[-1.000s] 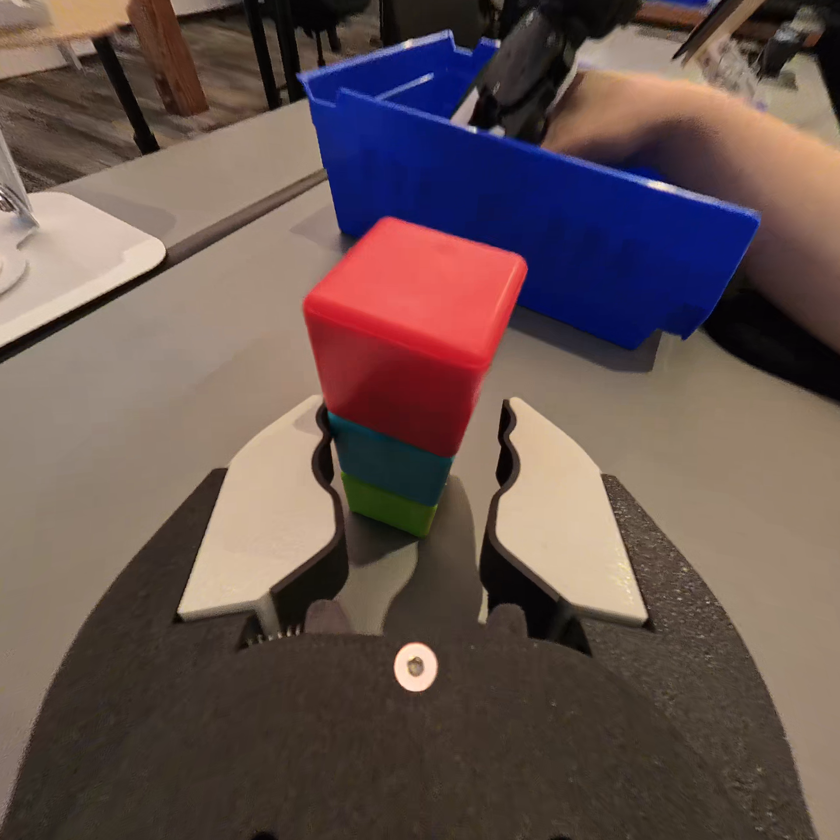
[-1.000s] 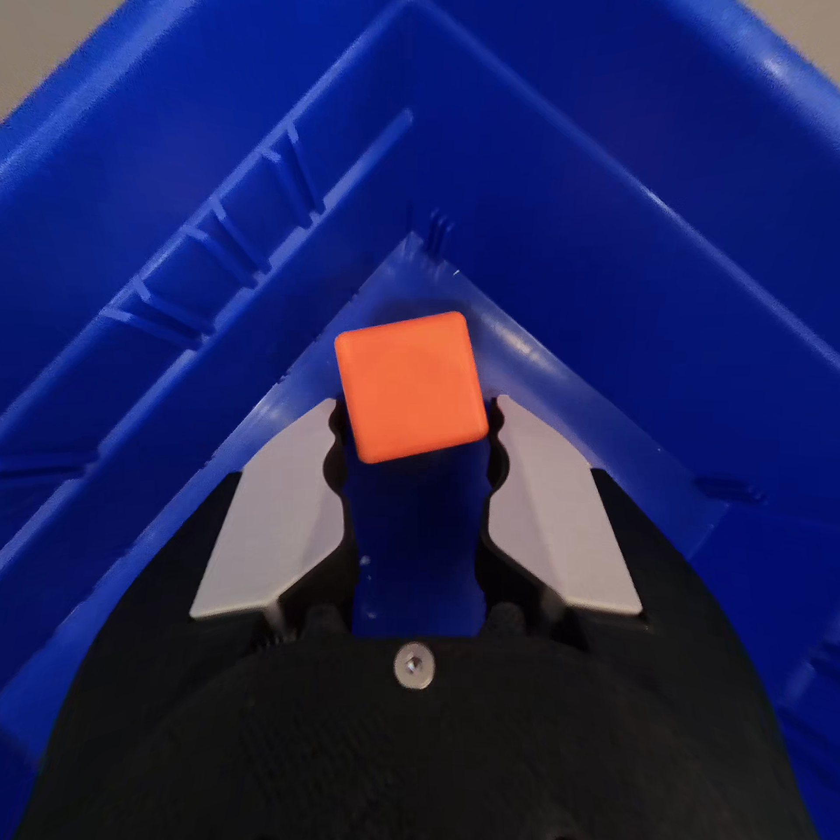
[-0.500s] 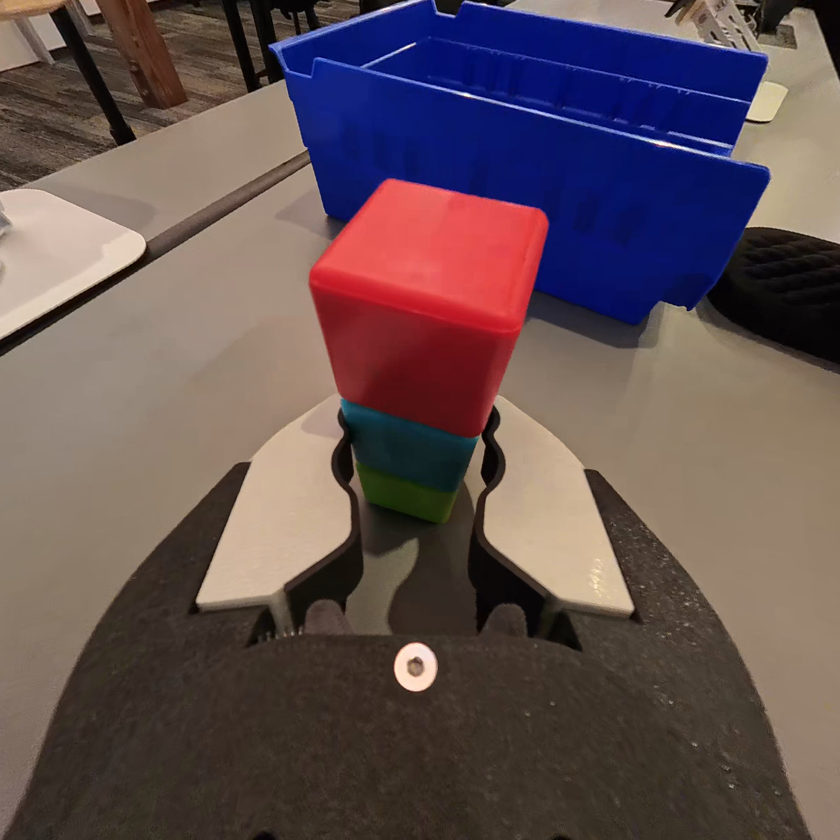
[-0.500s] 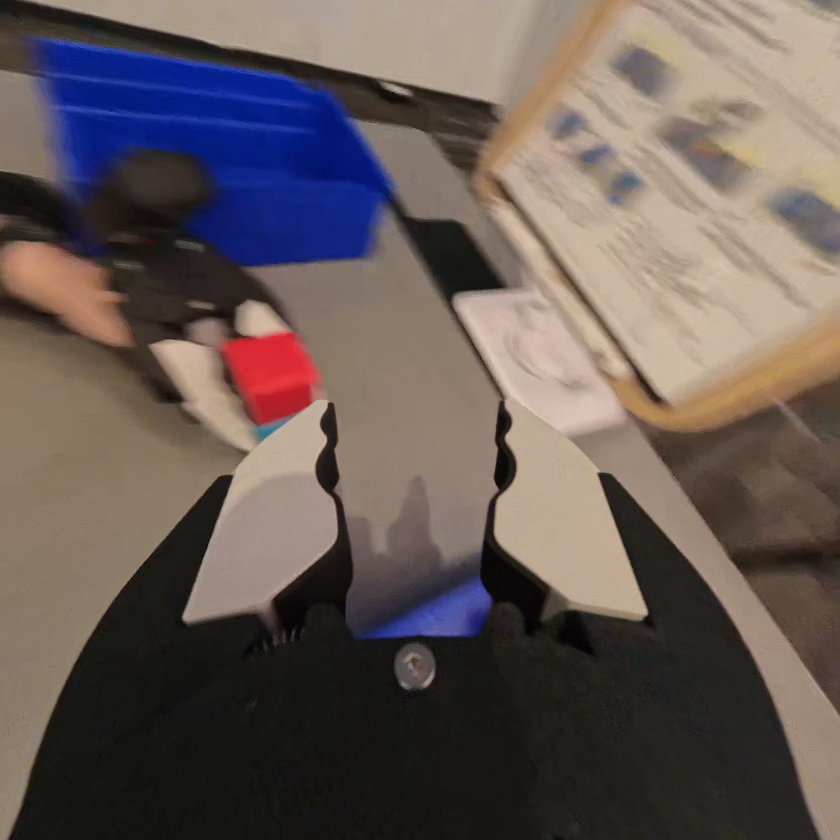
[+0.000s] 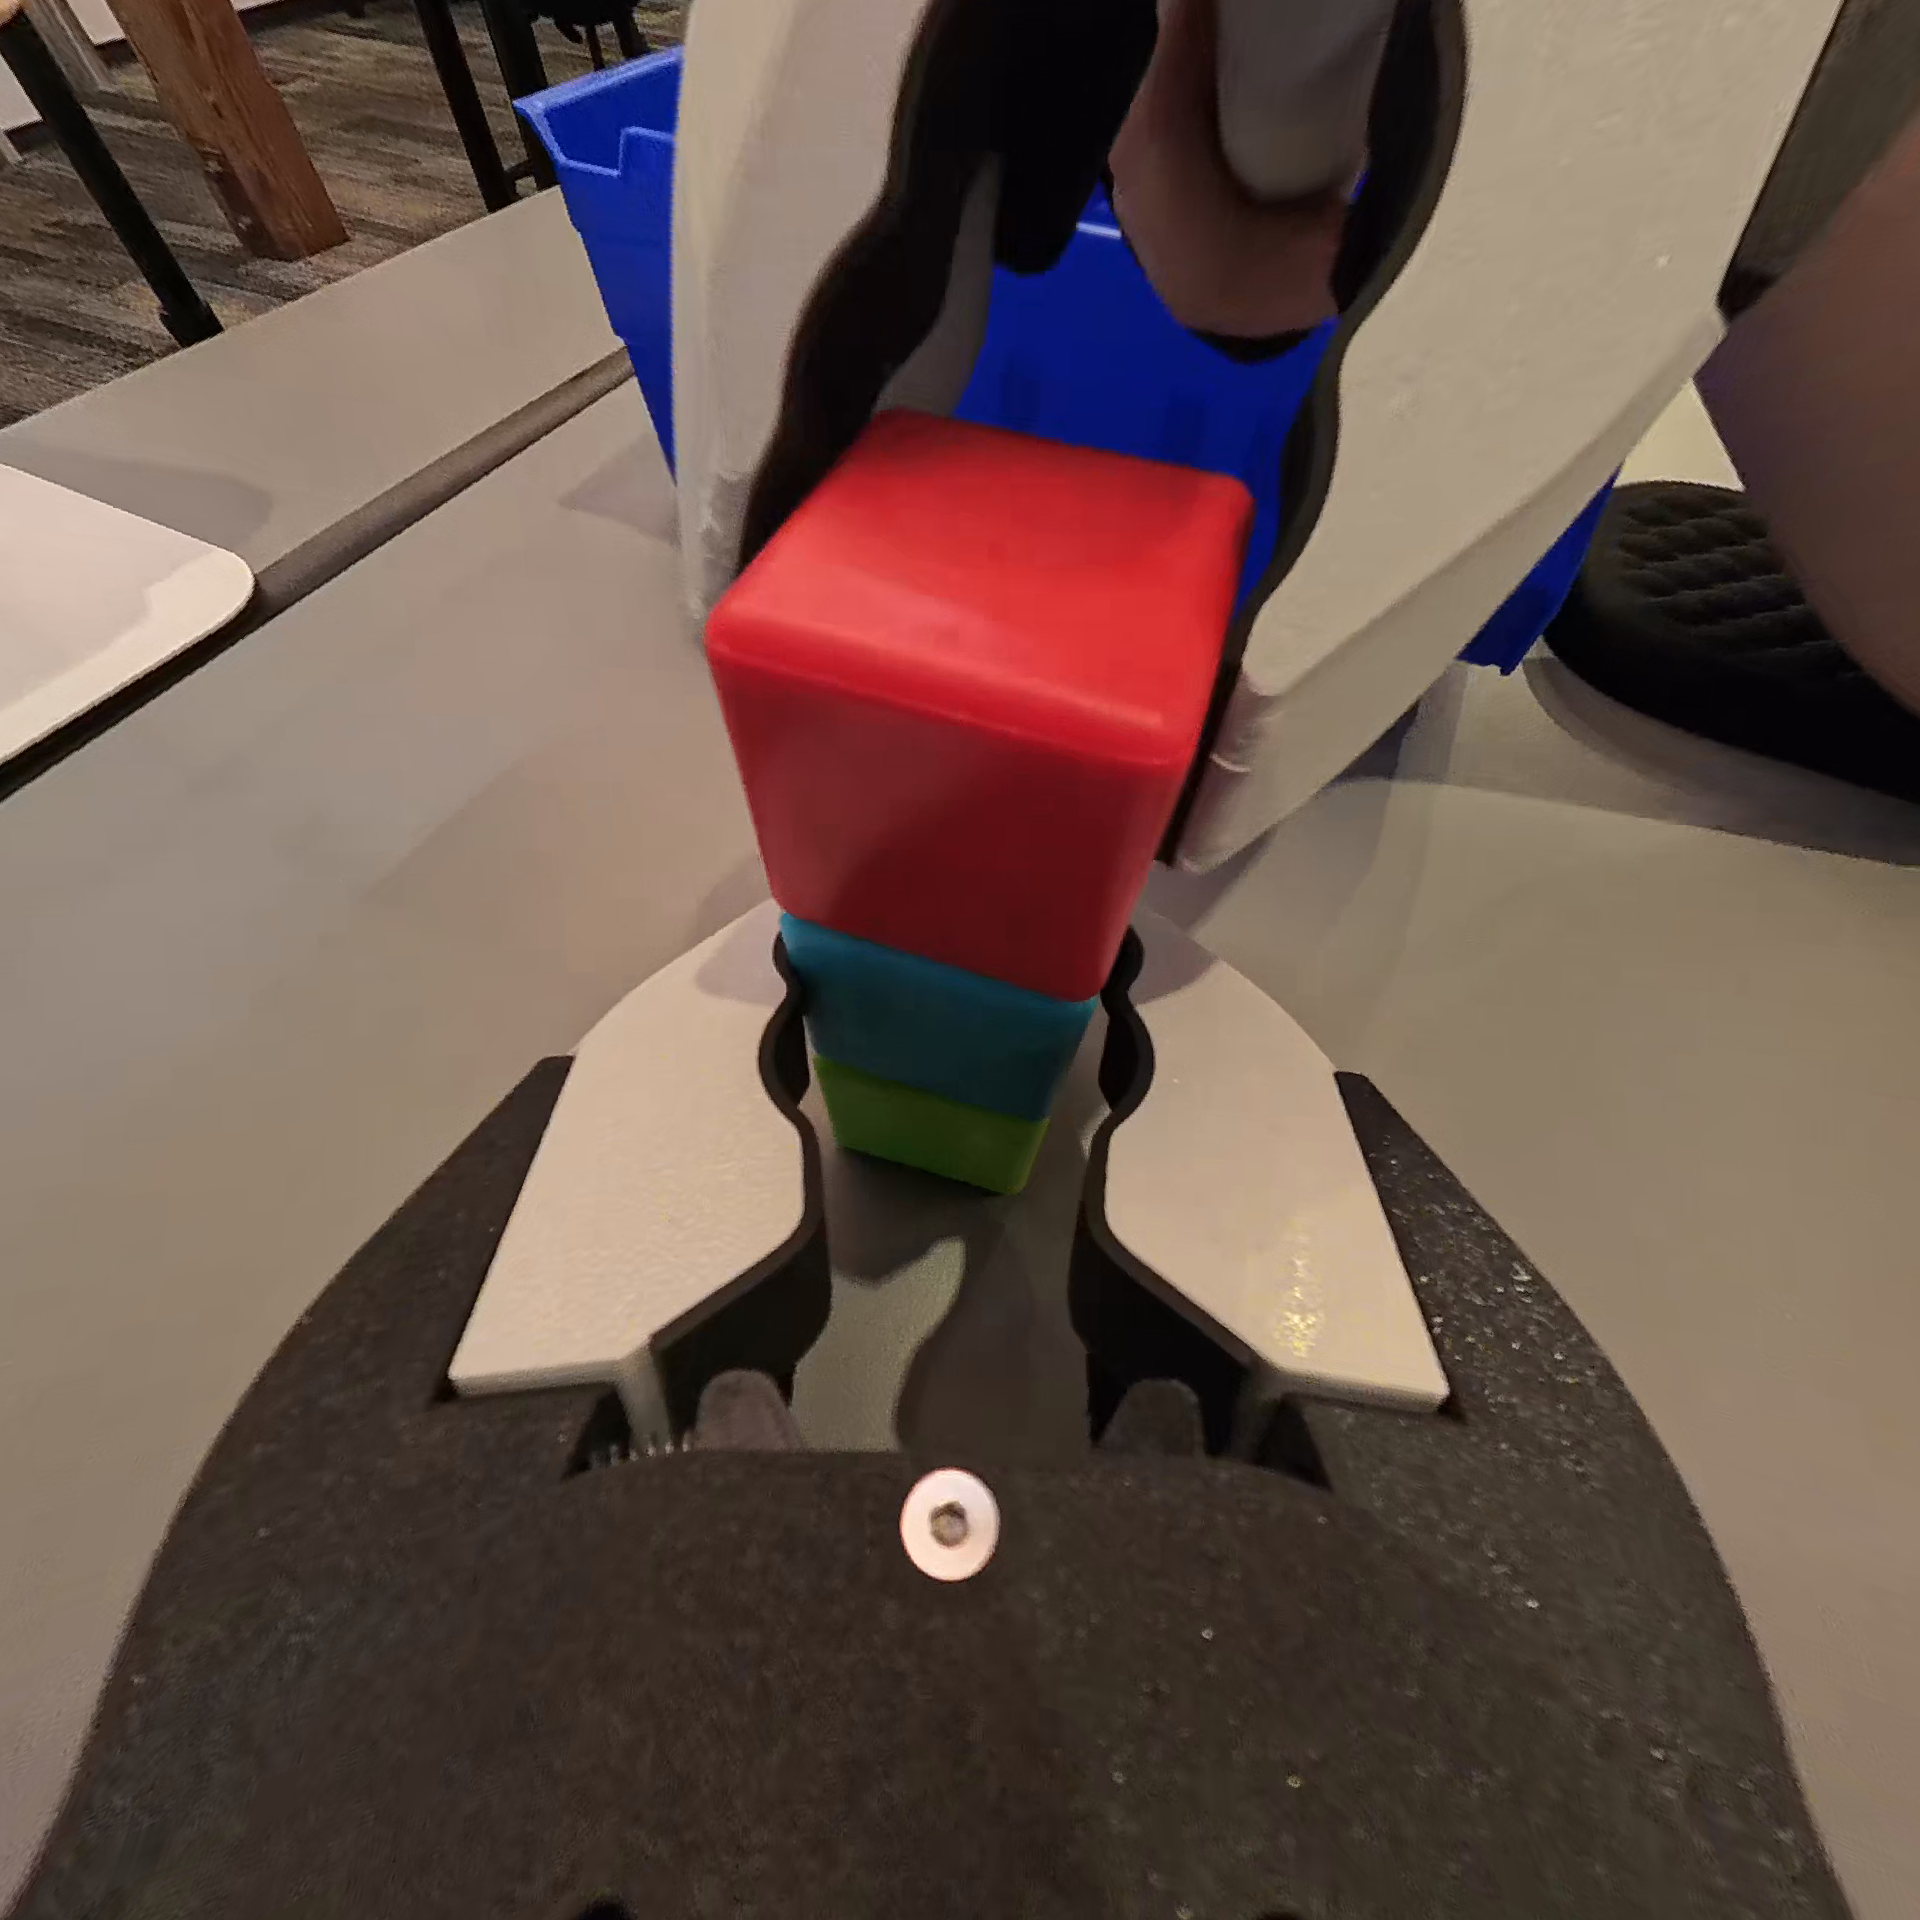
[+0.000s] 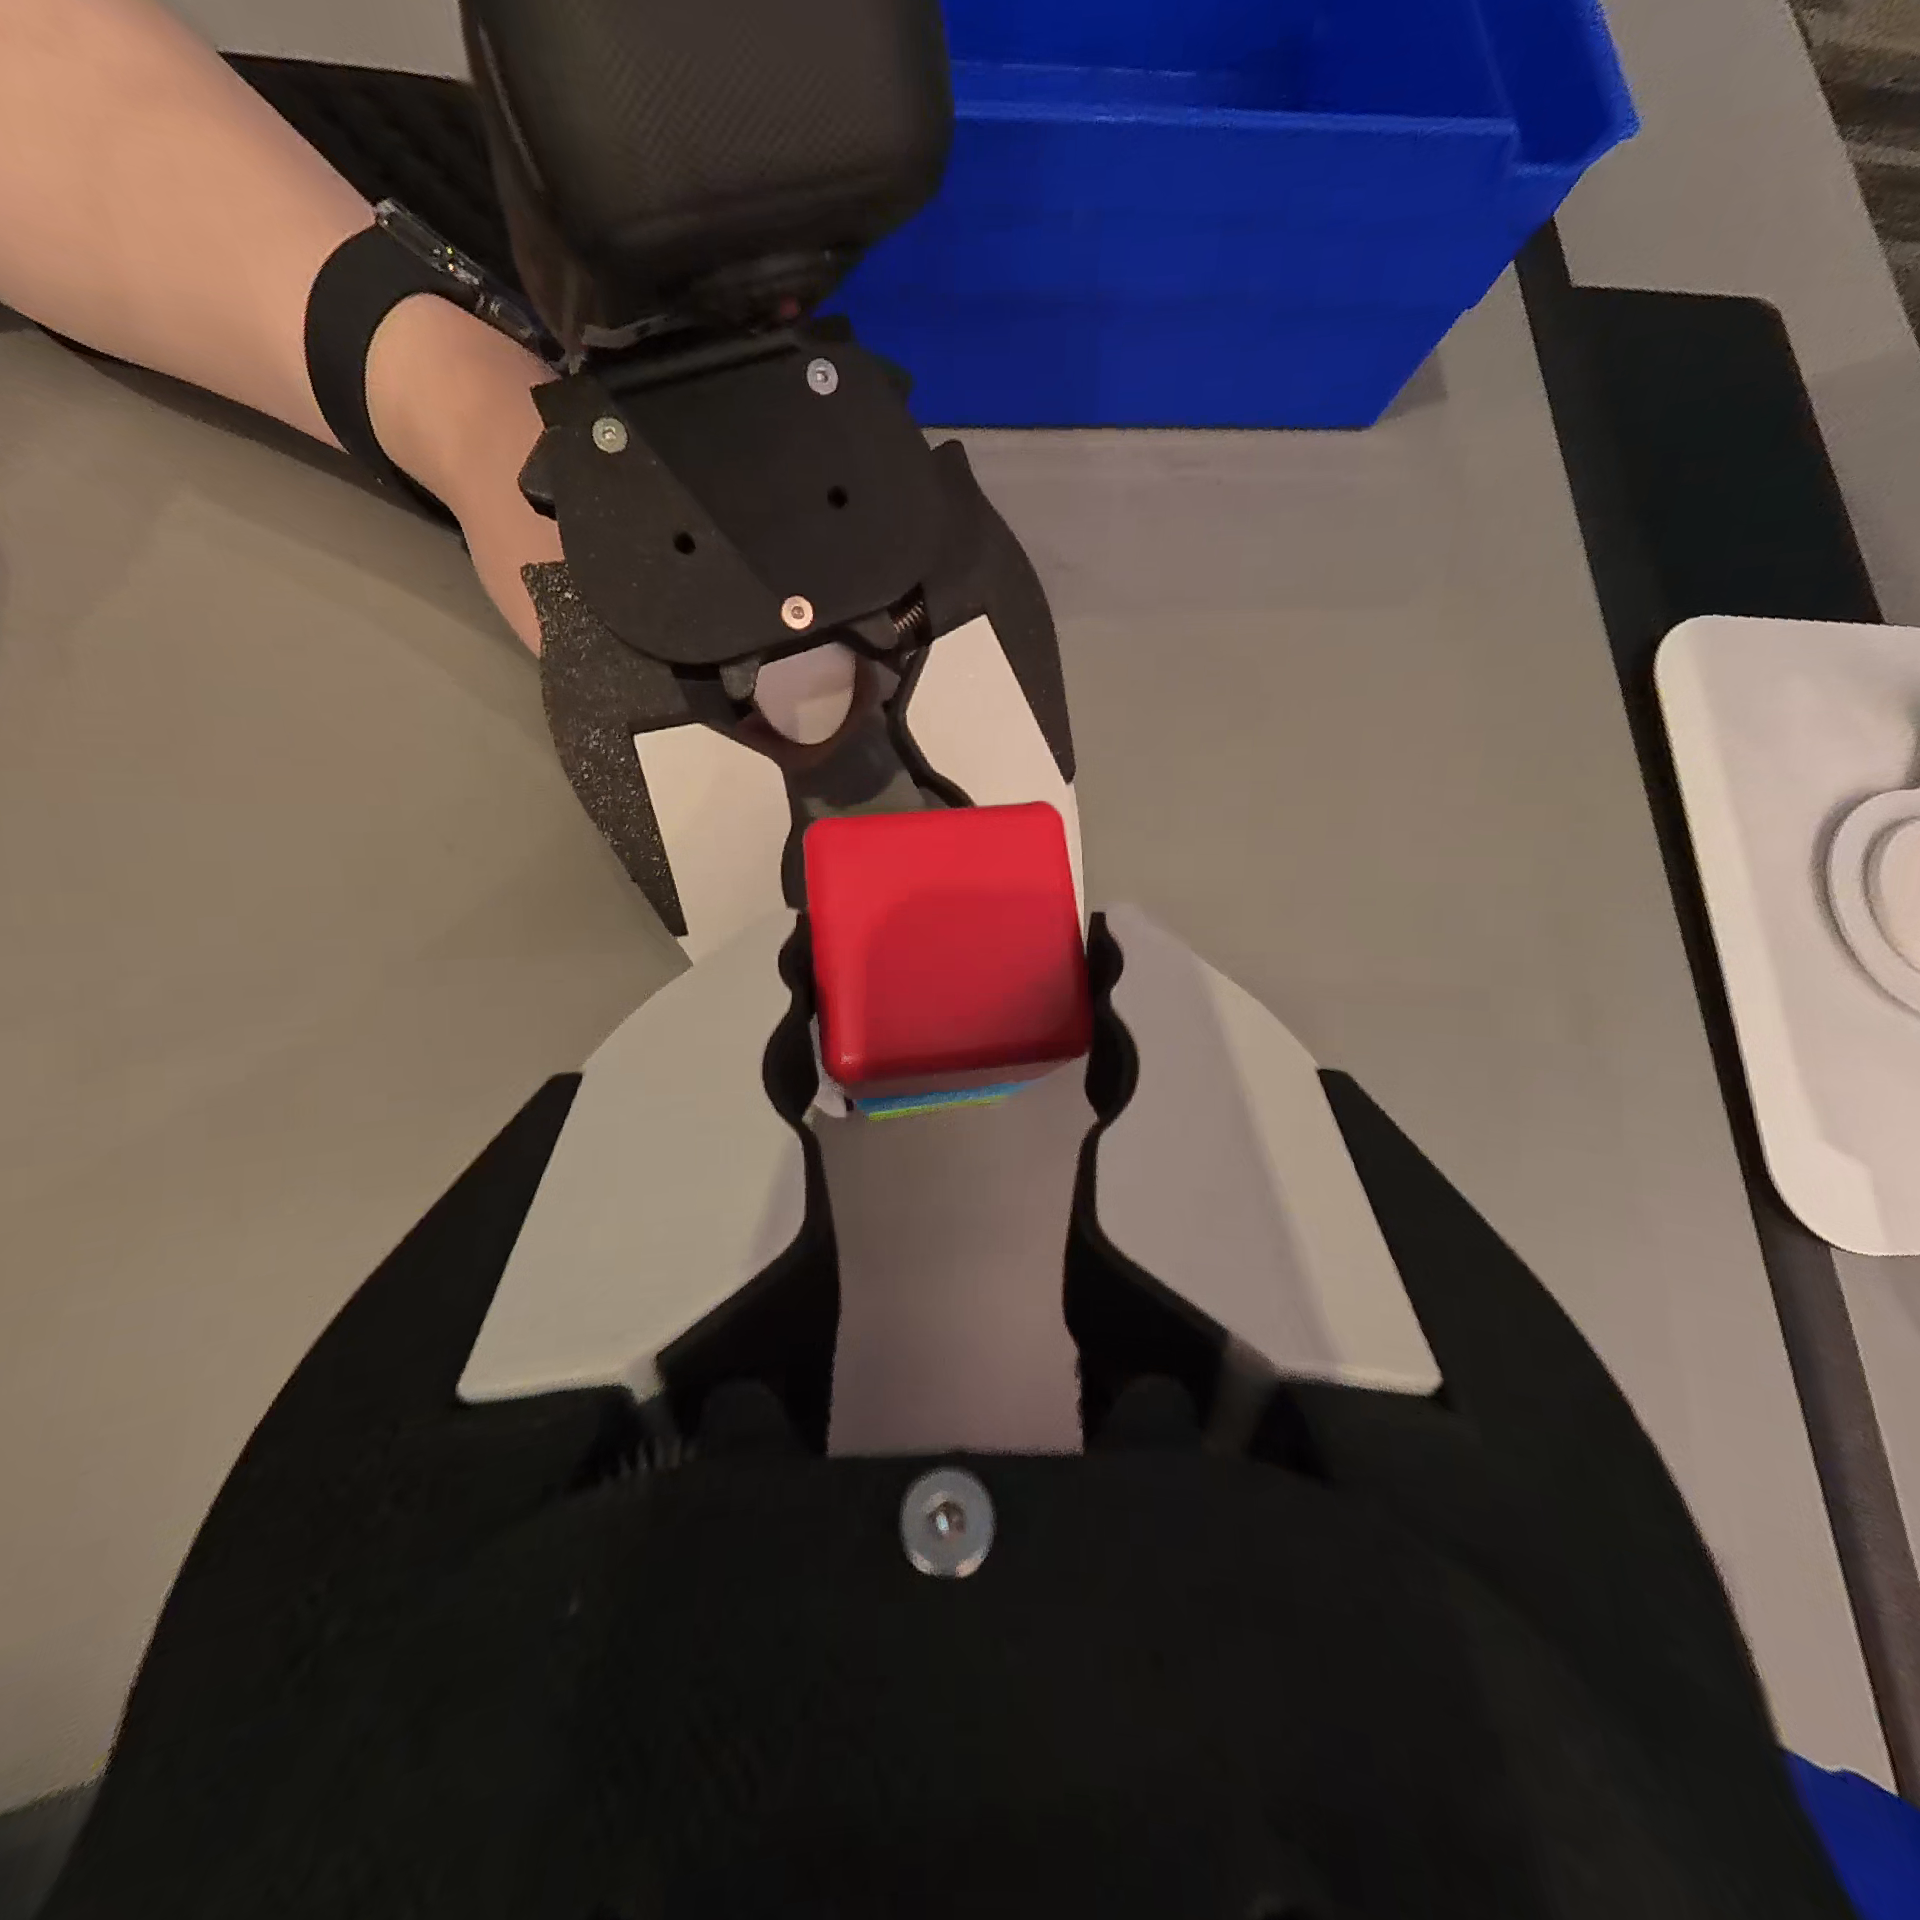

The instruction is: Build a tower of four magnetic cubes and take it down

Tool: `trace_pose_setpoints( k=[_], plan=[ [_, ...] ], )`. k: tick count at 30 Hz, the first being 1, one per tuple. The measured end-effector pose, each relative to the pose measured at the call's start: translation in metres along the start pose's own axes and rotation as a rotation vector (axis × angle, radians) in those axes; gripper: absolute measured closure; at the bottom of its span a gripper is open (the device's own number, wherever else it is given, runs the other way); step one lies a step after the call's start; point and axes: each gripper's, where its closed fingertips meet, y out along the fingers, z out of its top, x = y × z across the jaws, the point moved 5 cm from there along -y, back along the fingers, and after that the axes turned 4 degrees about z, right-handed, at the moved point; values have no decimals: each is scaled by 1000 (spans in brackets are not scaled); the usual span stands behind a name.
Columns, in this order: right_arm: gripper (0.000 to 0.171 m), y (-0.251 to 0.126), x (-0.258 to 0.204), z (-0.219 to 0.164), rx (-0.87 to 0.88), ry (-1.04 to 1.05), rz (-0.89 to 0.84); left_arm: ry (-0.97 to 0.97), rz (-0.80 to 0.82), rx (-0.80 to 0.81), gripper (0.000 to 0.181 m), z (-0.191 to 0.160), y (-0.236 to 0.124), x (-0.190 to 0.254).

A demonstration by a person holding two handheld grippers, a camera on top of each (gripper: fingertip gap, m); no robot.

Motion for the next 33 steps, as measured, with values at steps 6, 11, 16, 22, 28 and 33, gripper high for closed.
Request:
trace_pose_setpoints(
  k=[6,11,16,22,28,33],
  plan=[
    [121,-2,0,-1,-2,21,15,-6,-5,-6,128,1,2,2],
    [121,-11,-1,6,80,50,52,26,4,-19,128,1,3,3],
    [120,-64,4,11,116,14,-104,7,-4,-15,128,2,3,2],
    [121,-187,72,-69,179,399,-761,12,5,-13,128,1,3,3],
    [120,-179,108,-213,-144,898,-938,7,2,-14,128,1,4,3],
    [119,-162,107,-251,-305,1031,-934,9,-1,-14,128,1,4,3]
  ],
)
